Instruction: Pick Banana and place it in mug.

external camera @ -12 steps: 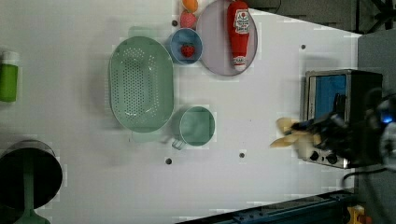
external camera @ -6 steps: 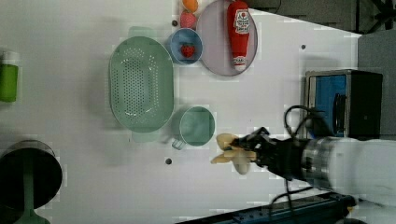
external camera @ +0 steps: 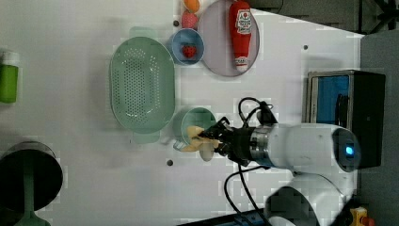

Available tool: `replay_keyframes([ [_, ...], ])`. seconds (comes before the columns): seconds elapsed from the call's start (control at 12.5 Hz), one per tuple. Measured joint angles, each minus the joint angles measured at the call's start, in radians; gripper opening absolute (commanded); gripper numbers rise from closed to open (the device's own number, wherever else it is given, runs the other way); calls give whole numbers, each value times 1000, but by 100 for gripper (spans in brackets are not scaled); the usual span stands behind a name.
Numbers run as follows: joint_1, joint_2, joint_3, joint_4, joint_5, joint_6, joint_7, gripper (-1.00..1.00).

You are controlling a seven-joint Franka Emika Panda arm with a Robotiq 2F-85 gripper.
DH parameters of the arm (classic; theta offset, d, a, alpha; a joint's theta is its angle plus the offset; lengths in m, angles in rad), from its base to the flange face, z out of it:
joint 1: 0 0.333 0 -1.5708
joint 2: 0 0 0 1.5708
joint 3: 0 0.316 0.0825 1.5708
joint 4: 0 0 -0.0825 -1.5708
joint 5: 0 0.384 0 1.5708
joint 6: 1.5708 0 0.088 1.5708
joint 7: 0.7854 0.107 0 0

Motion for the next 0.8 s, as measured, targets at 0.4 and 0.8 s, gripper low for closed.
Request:
replay_keyframes([
  [0.4, -26, 152, -49, -41, -67, 133, 30, 62],
  [0.8, -43, 106, -63, -35, -96, 87, 33, 100],
])
